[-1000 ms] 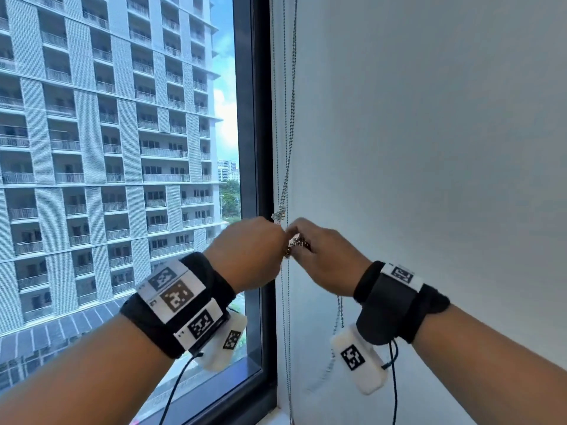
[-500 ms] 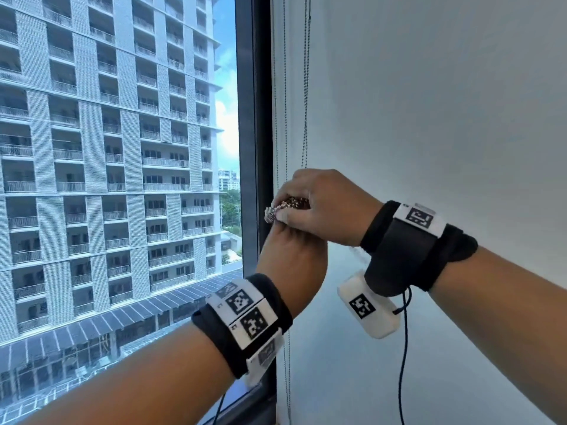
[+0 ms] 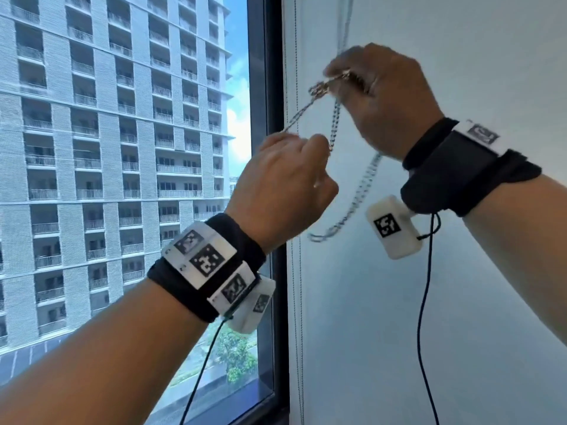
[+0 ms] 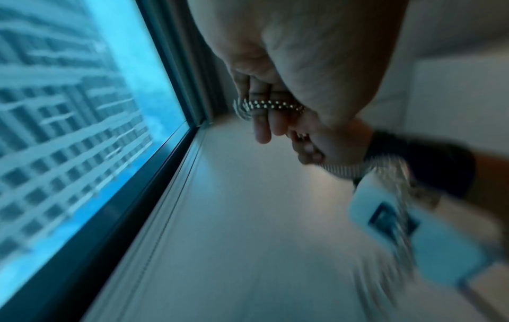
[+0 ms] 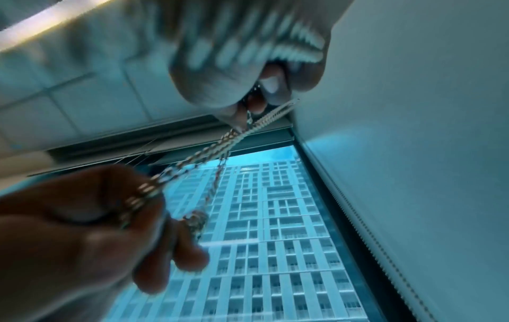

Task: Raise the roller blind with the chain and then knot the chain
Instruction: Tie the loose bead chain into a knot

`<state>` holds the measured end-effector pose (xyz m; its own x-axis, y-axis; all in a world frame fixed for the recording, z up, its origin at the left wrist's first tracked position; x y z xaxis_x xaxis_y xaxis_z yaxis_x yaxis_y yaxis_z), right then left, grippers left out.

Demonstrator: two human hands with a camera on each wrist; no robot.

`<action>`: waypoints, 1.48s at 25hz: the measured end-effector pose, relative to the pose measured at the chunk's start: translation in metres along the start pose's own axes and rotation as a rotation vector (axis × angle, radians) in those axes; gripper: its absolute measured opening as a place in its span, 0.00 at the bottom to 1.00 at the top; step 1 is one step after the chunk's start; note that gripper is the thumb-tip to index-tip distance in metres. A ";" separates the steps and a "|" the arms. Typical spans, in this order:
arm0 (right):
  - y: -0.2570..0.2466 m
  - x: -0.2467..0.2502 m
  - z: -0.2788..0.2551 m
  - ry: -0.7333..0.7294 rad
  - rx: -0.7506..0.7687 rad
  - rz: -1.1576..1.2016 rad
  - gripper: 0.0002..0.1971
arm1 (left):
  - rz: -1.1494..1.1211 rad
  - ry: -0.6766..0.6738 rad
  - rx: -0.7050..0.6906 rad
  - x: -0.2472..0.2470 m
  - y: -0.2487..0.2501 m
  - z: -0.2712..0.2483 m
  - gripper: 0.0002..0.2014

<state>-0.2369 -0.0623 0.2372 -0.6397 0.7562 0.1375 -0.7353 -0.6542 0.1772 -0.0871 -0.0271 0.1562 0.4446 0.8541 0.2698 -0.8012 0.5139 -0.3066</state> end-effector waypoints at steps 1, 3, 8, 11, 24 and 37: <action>0.009 0.001 0.005 0.032 -0.054 0.014 0.11 | -0.122 0.046 0.054 0.003 -0.003 0.003 0.04; 0.023 -0.001 0.004 0.027 -0.139 0.041 0.11 | -0.282 0.038 0.238 0.005 -0.010 0.007 0.09; 0.032 -0.033 -0.046 -0.097 -0.365 0.189 0.08 | -1.022 -0.180 0.783 -0.011 -0.022 0.010 0.11; 0.029 -0.049 -0.074 -0.154 -0.530 0.370 0.05 | -1.325 -0.138 0.980 -0.023 -0.030 0.003 0.10; 0.012 -0.065 -0.096 -0.240 -0.548 0.453 0.05 | -1.213 -0.084 0.906 -0.049 -0.037 -0.014 0.06; 0.005 -0.071 -0.095 -0.284 -0.680 0.587 0.09 | -0.885 0.024 0.710 -0.057 -0.034 -0.022 0.09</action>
<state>-0.2162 -0.1204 0.1357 -0.9367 0.2199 0.2726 -0.3433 -0.7308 -0.5900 -0.0767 -0.0915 0.1311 0.9692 0.2183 0.1144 -0.2439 0.7831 0.5721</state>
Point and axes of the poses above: each hand's wrist, its own z-axis towards the middle knuckle, its own x-axis out of the back of the hand, y = z × x, the point moved 2 cm from there along z, towards the middle knuckle, and after that the axes turned 9 degrees about -z, right-handed, at the moved point
